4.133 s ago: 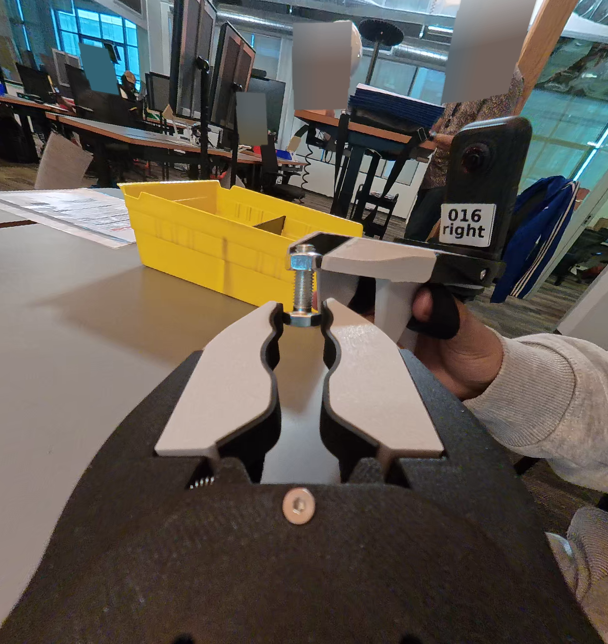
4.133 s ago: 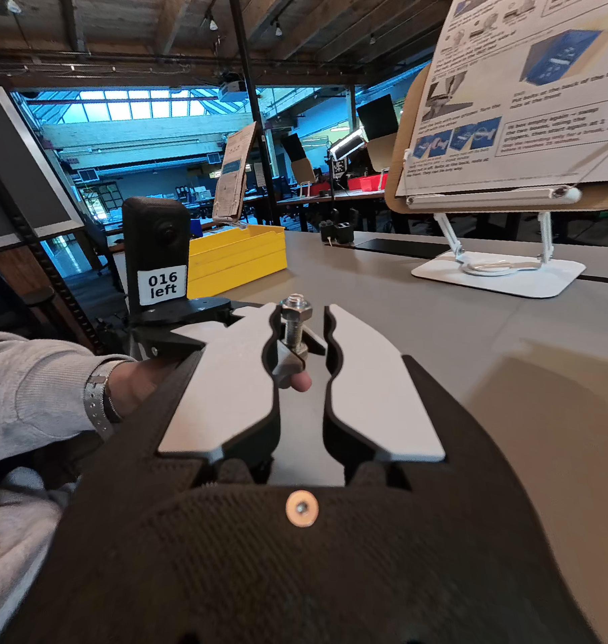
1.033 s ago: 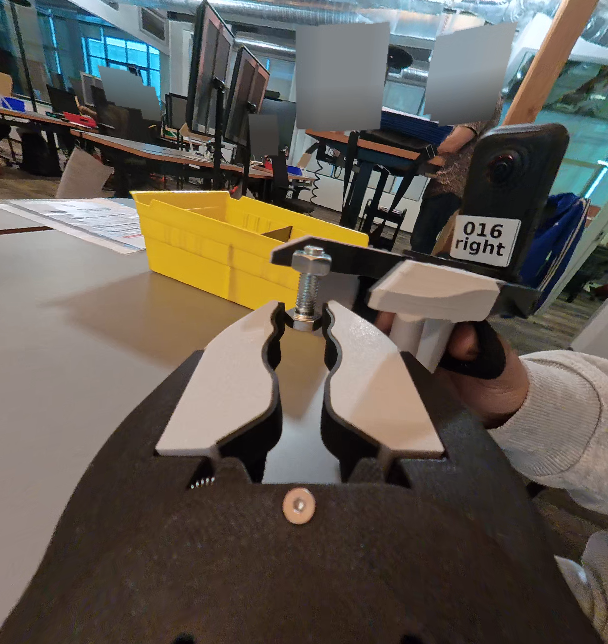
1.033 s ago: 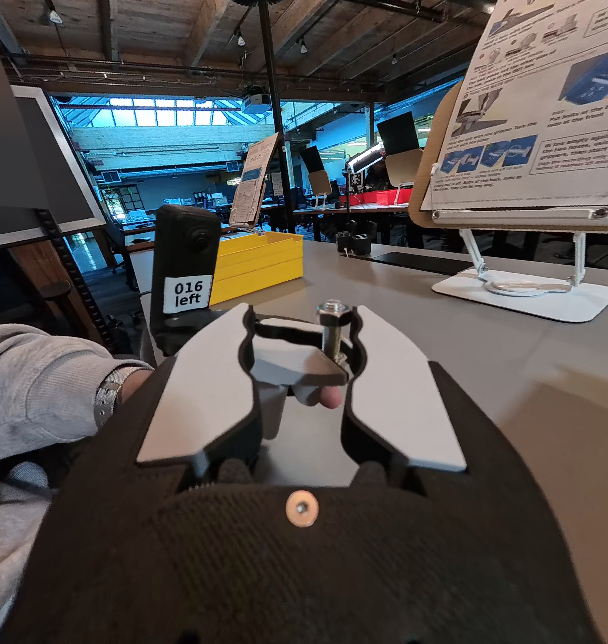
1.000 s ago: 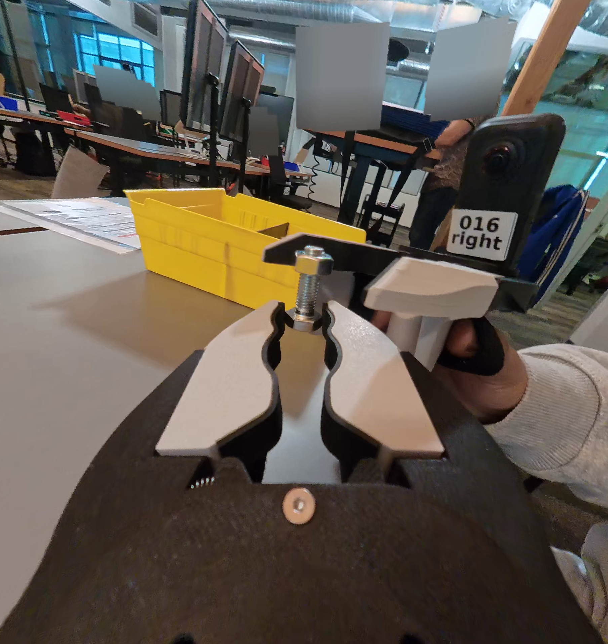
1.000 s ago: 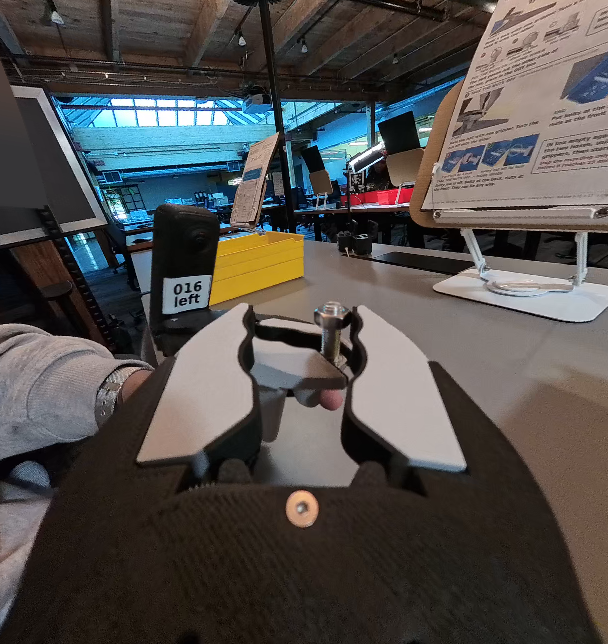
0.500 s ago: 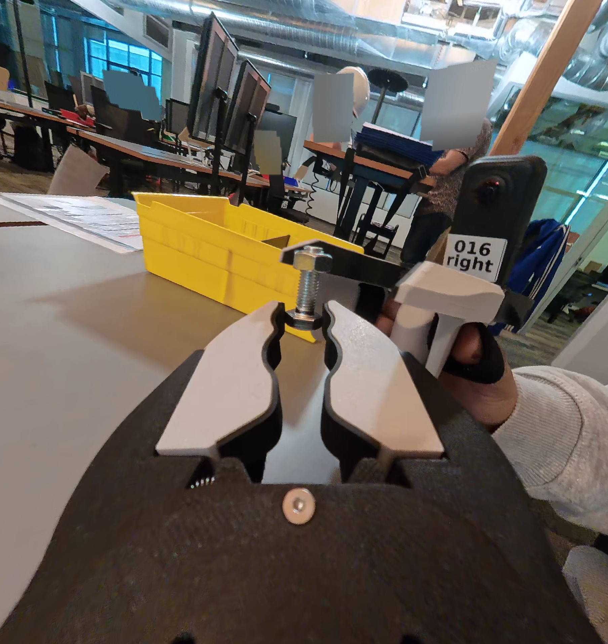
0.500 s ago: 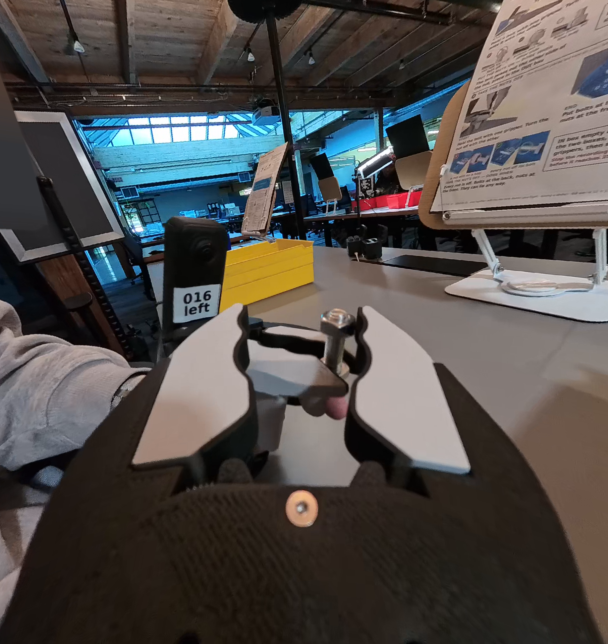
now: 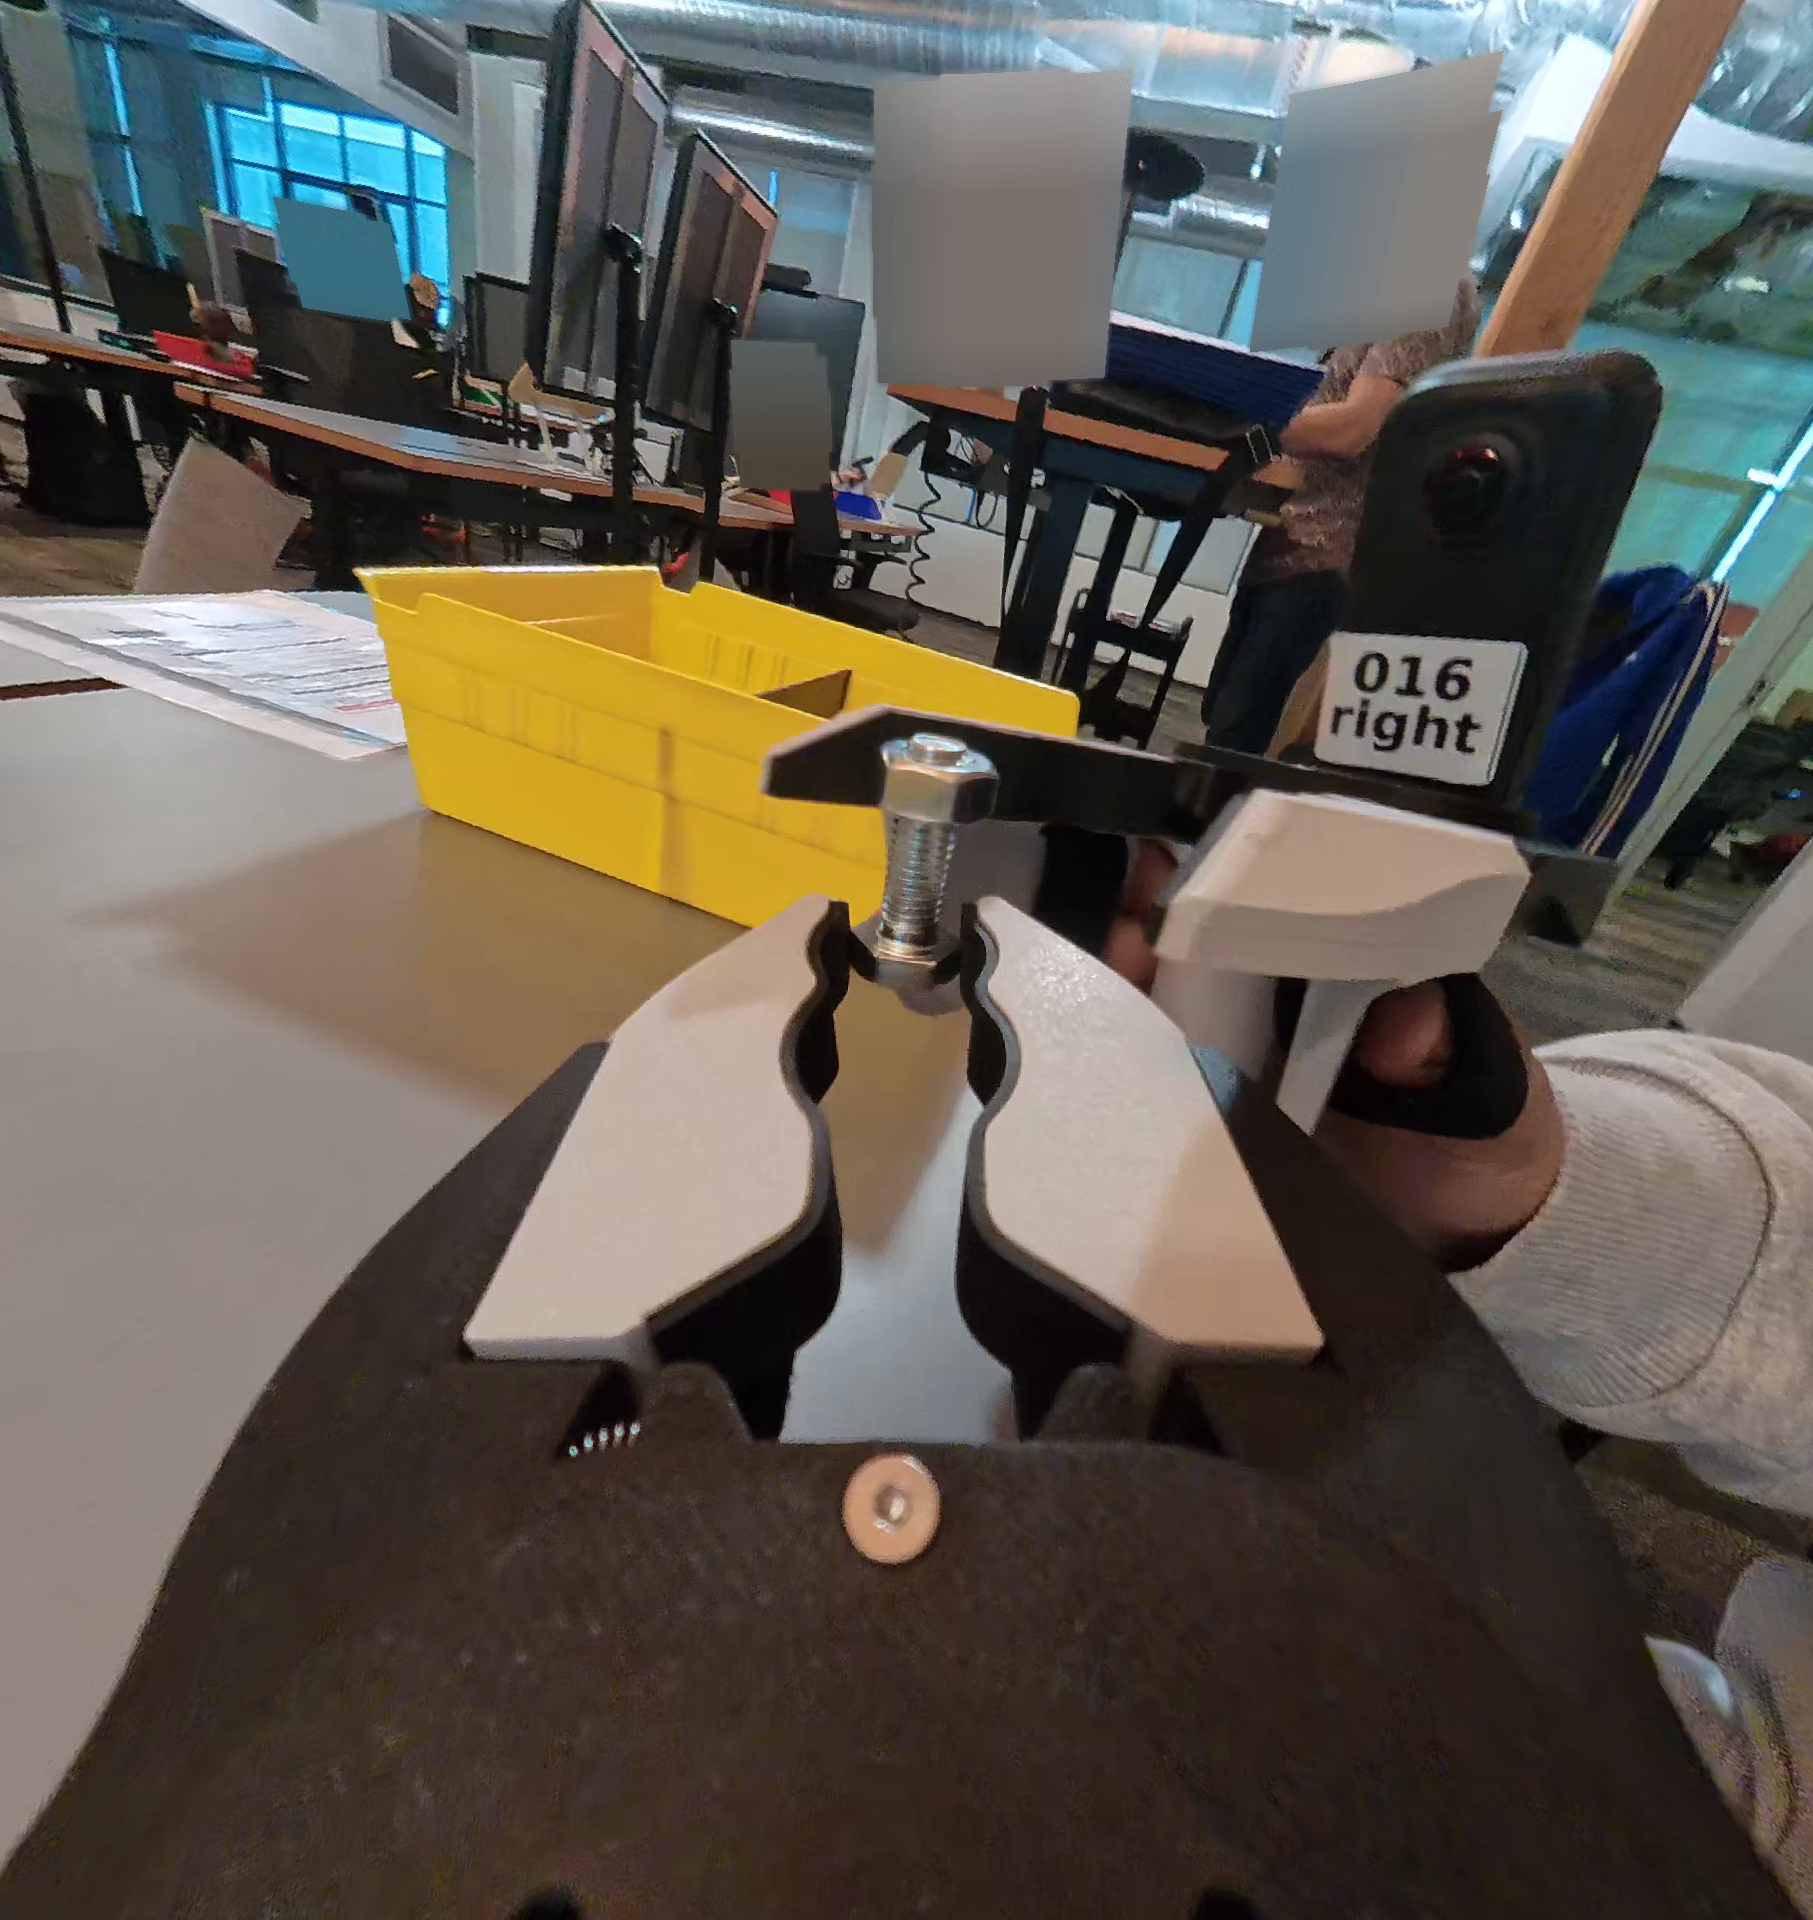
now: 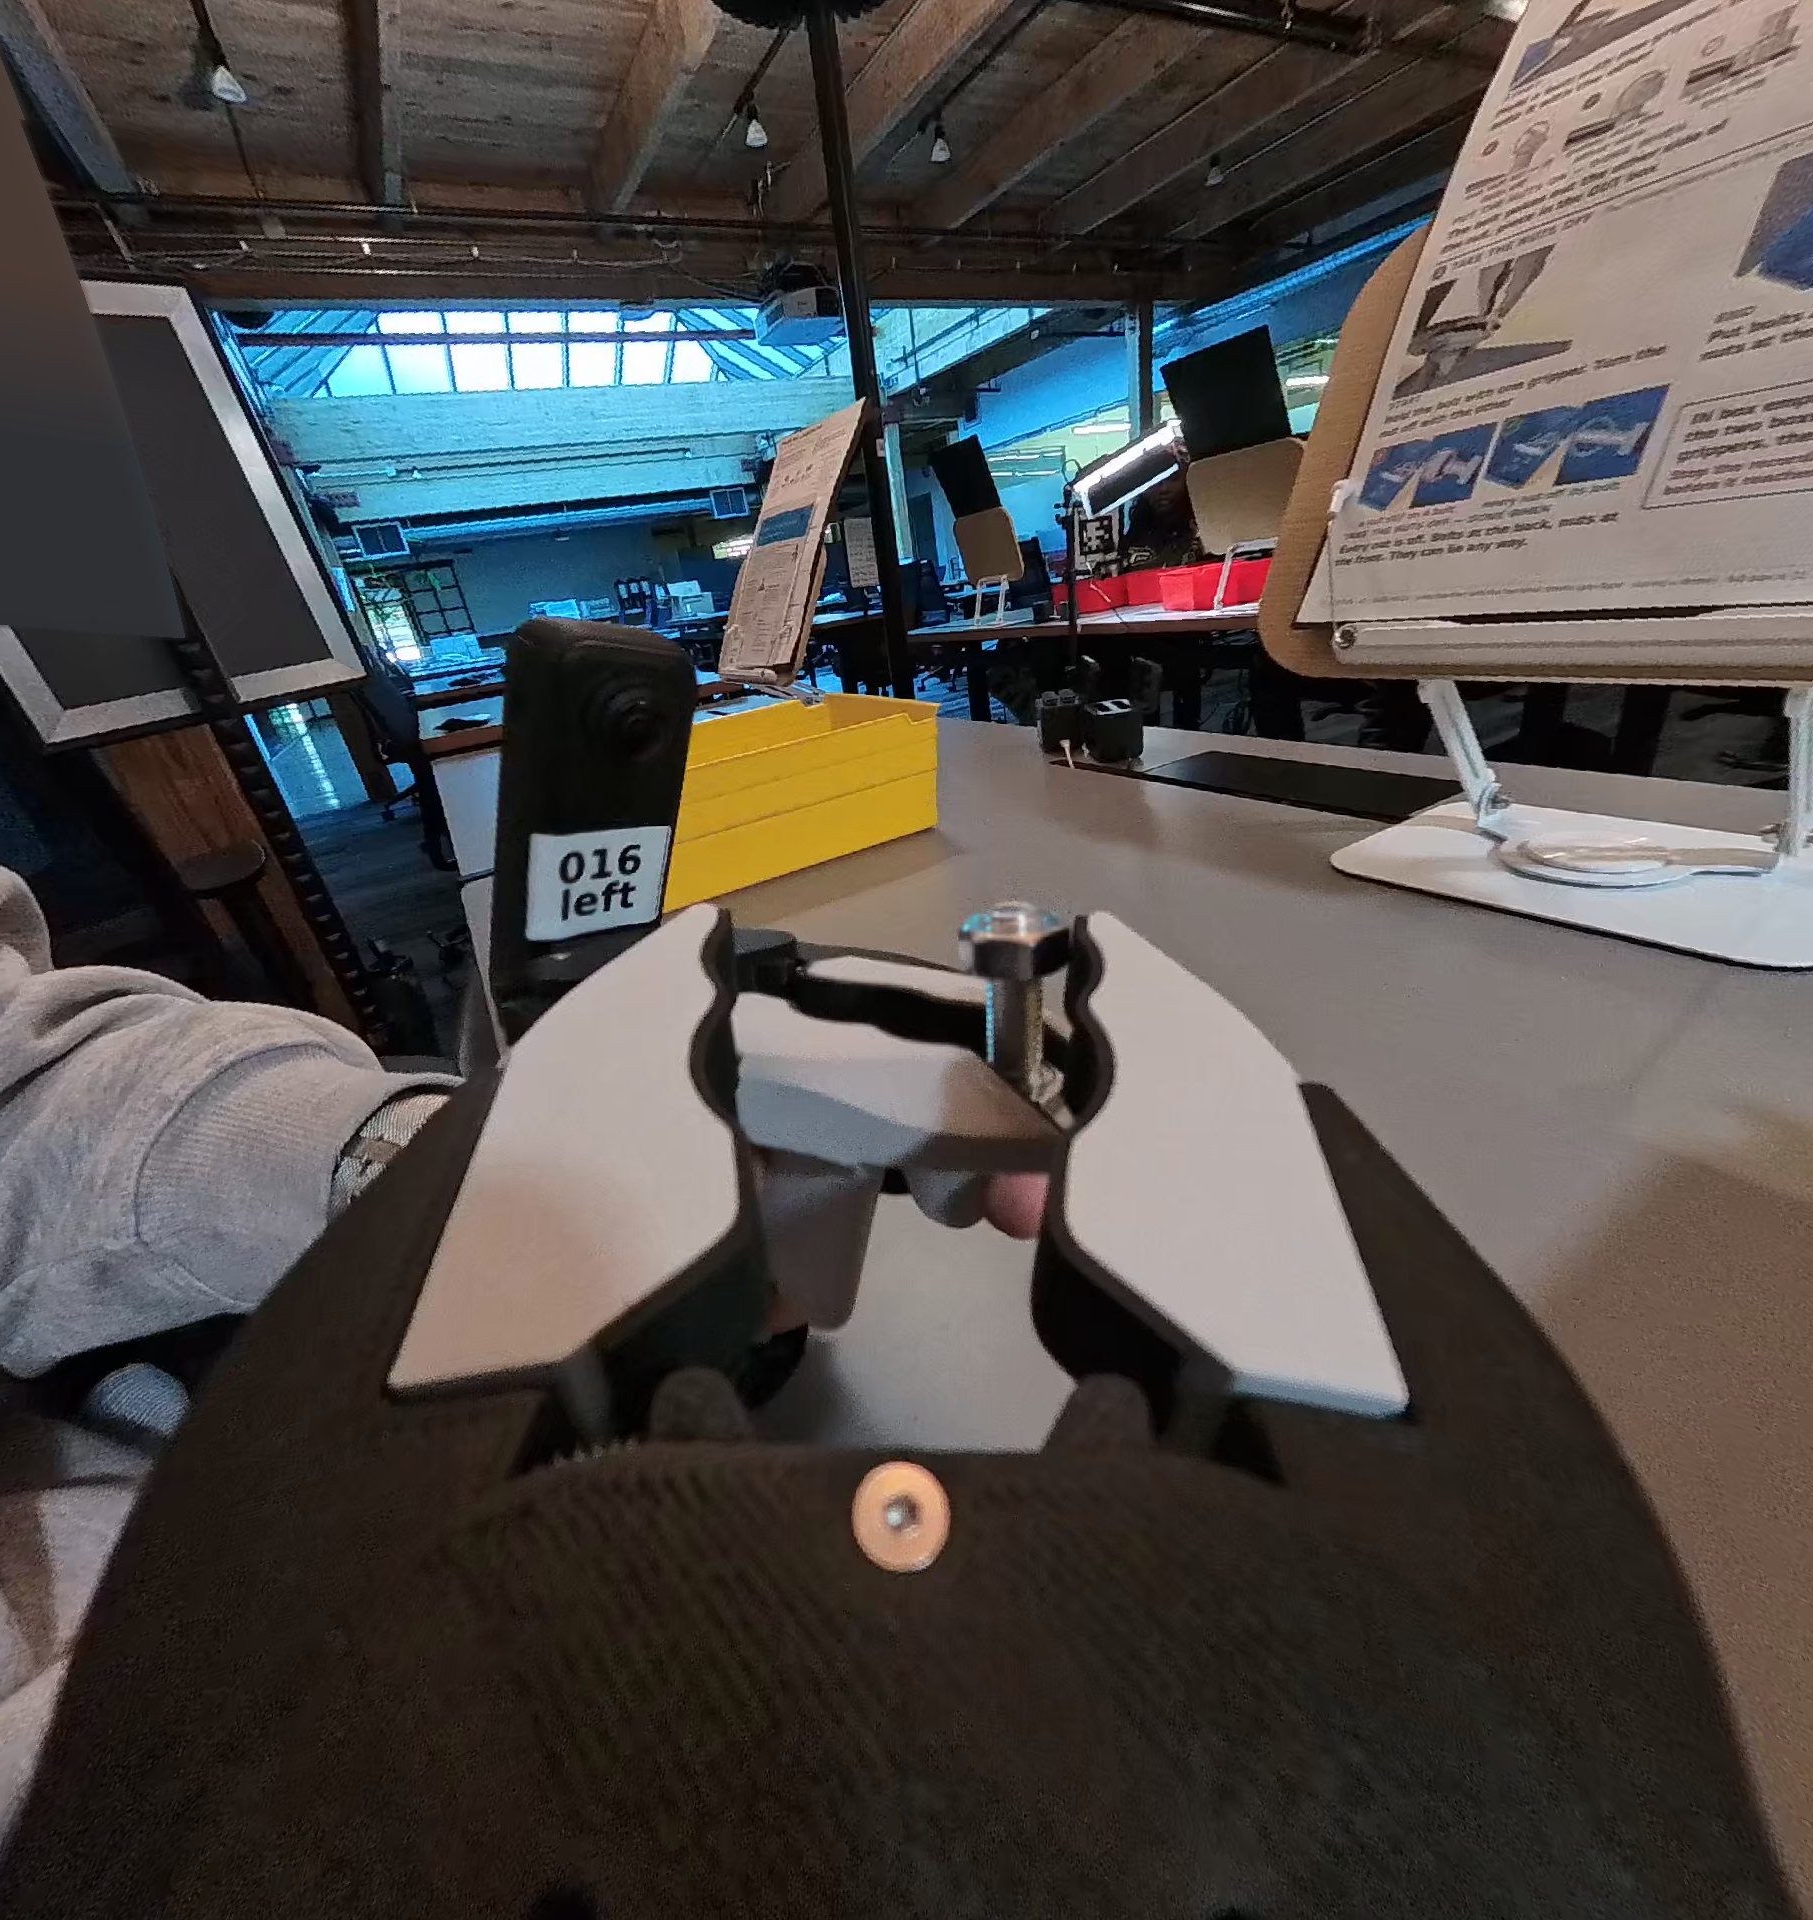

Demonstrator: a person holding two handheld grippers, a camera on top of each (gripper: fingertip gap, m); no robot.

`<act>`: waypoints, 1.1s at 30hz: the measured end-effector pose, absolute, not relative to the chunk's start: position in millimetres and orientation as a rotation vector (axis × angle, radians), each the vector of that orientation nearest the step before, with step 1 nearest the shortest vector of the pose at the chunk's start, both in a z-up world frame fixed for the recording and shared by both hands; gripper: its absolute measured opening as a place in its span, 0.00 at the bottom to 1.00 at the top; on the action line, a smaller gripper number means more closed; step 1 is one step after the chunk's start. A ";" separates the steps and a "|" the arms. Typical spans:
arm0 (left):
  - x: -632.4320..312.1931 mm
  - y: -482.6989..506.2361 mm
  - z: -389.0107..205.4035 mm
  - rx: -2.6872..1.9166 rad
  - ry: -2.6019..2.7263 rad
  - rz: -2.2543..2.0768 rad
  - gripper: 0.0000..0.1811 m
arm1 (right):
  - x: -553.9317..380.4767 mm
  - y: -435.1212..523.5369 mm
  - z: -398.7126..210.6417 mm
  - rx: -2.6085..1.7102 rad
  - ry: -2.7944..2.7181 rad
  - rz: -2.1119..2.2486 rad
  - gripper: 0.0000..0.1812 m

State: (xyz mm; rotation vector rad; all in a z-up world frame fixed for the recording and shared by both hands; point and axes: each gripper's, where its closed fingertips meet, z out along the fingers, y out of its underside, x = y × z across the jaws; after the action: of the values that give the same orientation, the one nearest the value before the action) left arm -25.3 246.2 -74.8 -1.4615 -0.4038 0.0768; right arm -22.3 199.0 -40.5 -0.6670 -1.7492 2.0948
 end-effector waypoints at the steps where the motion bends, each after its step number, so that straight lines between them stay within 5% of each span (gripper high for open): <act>1: -23.1 247.7 -75.6 -1.473 -0.388 0.083 0.11 | -21.9 198.2 -41.0 -0.665 -1.756 2.096 0.34; 20: -36.4 236.8 -68.7 -1.390 -0.476 0.054 0.11 | -25.5 205.7 -38.9 -0.698 -1.717 2.100 0.34; 33: -34.5 237.2 -67.3 -1.395 -0.452 0.082 0.11 | -31.9 220.8 -41.8 -0.820 -1.707 2.122 0.18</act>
State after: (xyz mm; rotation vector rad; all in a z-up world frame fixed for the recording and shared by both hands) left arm -34.5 237.2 -67.3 -1.3946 -0.4522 0.0825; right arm -31.9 220.8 -41.8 -0.8202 -1.7074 2.1219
